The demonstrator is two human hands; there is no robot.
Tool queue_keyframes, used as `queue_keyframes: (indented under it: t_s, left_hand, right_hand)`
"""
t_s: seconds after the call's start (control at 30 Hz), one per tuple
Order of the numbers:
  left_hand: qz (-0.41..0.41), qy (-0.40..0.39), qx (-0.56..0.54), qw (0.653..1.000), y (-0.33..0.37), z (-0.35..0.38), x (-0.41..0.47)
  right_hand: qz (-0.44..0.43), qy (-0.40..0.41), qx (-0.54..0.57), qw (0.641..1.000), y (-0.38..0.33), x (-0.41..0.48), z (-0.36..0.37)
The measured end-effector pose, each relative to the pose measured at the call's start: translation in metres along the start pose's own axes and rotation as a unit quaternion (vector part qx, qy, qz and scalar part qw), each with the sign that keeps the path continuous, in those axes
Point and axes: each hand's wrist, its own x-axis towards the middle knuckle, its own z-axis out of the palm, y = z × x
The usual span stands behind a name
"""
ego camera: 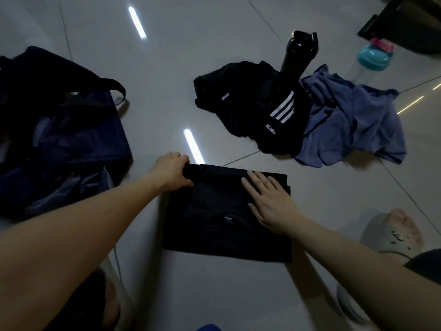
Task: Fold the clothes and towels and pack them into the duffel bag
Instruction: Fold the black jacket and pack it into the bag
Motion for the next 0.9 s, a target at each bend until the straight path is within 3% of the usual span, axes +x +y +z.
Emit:
queue_keyframes:
  t_s: [0.13,0.27,0.4,0.5,0.6,0.67,0.77,0.83,0.9]
  left_hand:
    - [-0.081,-0.05,-0.116,0.989,0.003,0.0,0.007]
    - [-0.098,-0.072,-0.229,0.966,0.005,-0.002,0.007]
    - [-0.162,-0.101,-0.391,0.9,0.009,-0.018,-0.004]
    - [-0.197,-0.204,-0.388,0.877,0.008,-0.018,-0.019]
    - [-0.208,-0.285,-0.3,0.886,0.01,-0.003,-0.038]
    - [-0.219,-0.29,-0.281,0.888,0.014,0.003,-0.048]
    - [-0.218,-0.259,-0.291,0.895,0.022,-0.006,-0.058]
    - [-0.191,-0.237,-0.299,0.904,0.033,-0.021,-0.063]
    - [-0.149,-0.197,-0.289,0.925,0.049,-0.039,-0.069]
  right_hand:
    - [0.03,-0.06,0.007,0.998,0.011,0.0,0.012]
    - [0.017,0.009,0.014,1.0,0.015,0.023,-0.004]
    - [-0.01,0.065,0.024,0.998,-0.013,0.044,-0.025]
    - [-0.006,0.039,0.118,0.992,-0.043,0.044,-0.027]
    - [0.146,0.012,0.322,0.935,-0.067,0.042,-0.028]
    - [0.184,-0.001,0.347,0.92,-0.072,0.044,-0.027]
    - [0.209,-0.083,0.384,0.896,-0.074,0.057,-0.038]
    - [0.237,-0.132,0.461,0.845,-0.073,0.066,-0.05]
    - [0.267,-0.167,0.564,0.763,-0.065,0.069,-0.065]
